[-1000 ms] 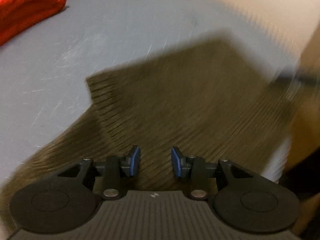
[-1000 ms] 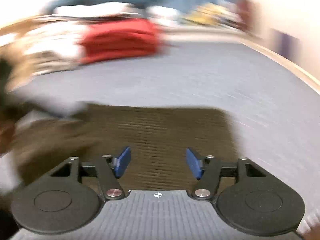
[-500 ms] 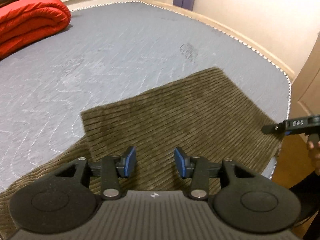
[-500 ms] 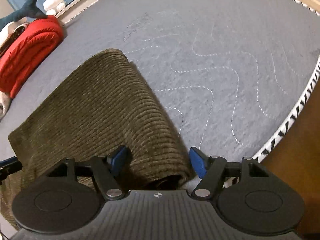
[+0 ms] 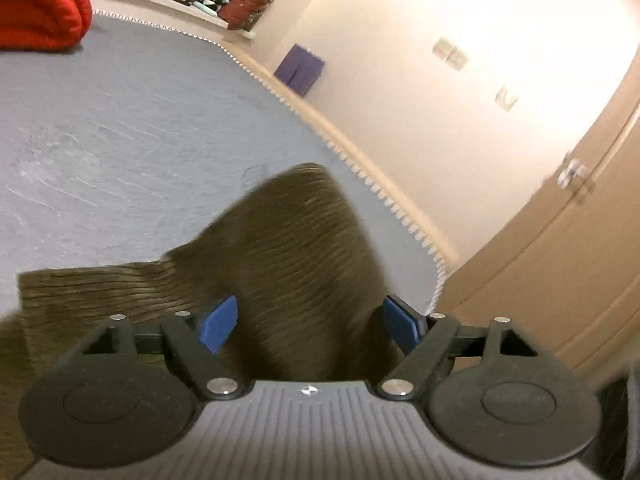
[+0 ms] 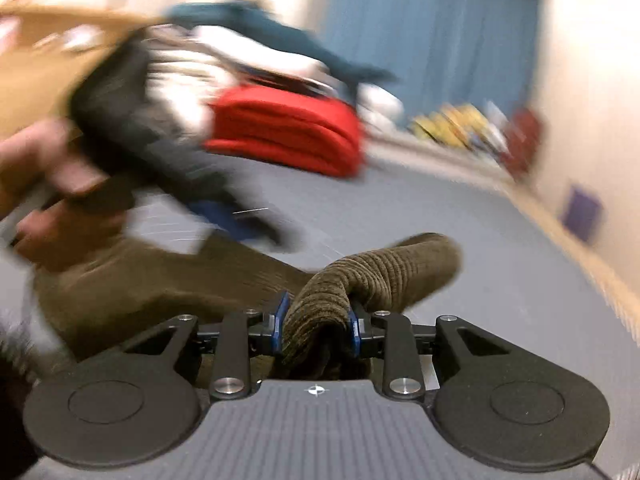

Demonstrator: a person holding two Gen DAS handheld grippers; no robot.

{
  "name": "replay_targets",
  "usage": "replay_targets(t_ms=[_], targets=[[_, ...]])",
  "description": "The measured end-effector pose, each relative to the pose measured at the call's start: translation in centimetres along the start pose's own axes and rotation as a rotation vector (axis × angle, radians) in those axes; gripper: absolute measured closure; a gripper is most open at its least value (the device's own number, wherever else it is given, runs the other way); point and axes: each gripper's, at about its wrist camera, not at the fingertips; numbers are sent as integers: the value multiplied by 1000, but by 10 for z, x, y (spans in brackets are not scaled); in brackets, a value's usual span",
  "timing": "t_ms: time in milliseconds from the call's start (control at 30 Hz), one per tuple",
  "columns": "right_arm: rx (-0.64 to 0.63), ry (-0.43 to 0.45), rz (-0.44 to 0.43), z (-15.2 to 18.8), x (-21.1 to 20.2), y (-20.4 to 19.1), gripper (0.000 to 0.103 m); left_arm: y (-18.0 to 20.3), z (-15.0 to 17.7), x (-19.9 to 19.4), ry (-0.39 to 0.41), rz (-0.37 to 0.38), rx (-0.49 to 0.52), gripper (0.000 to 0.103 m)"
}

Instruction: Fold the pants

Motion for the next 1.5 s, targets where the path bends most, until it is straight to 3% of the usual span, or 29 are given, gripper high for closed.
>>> replay_targets(t_ms=[67,200,267,300,333,500,567,600,667,700,767,833,867,933,1000,1067,1167,1233,1367,1400,1467,1500], targets=[[-105,28,-21,-4,0,-24,72,0,-2,-2,3,-11,-9,18],[-241,61,-82,-12,3,-61,72,-2,1,-6,-8,-156,23,18],[-280,70,-114,-19,5,-77,72,-9,5,-11,-5,-270,11,34],[-294,71,-128,-22,7,-83,72,-16,5,-12,-14,-327,0,64],[-305,69,-144,-25,10,-88,72,-24,7,-16,-25,-364,-19,77],[-319,62,-254,-40,18,-108,71,-66,22,-61,2,-365,-132,82],[-312,58,-376,-49,14,-114,70,-78,30,-87,29,-383,-157,82],[-288,29,-497,-56,15,-113,71,-85,36,-101,47,-417,-171,82],[-213,-79,-842,-70,22,-108,73,-100,46,-132,80,-477,-209,83],[-194,-90,-925,-73,24,-107,75,-109,53,-148,97,-501,-234,82],[-189,-42,-929,-79,24,-107,73,-126,62,-176,106,-533,-274,79],[-138,-38,-907,-88,36,-98,70,-149,74,-193,102,-563,-372,62],[-96,-43,-877,-93,46,-92,67,-160,79,-196,88,-572,-421,58],[36,-69,-777,-99,68,-76,41,-174,85,-199,46,-601,-456,35],[198,-137,-640,-105,99,-57,27,-181,88,-200,31,-654,-475,15],[355,-237,-539,-106,131,-40,26,-191,89,-201,32,-635,-510,13],[577,-405,-487,-94,176,-20,23,-215,98,-194,9,-502,-603,12],[683,-489,-538,-83,200,-11,15,-230,104,-184,-41,-432,-629,11],[767,-551,-685,-74,223,-14,15,-251,106,-164,-58,-328,-659,11],[776,-559,-716,-71,229,-12,19,-252,106,-161,-59,-325,-649,15],[757,-540,-696,-69,230,-15,32,-249,104,-157,-58,-349,-606,24],[745,-531,-690,-71,230,-17,46,-246,104,-158,-49,-361,-598,28]])
Point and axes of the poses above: each gripper's, at about its wrist camera, not at the fingertips, and x roughly the way its jaws point, y to its right, z to its underside, and after that the axes turned 12 degrees about -y, right-handed
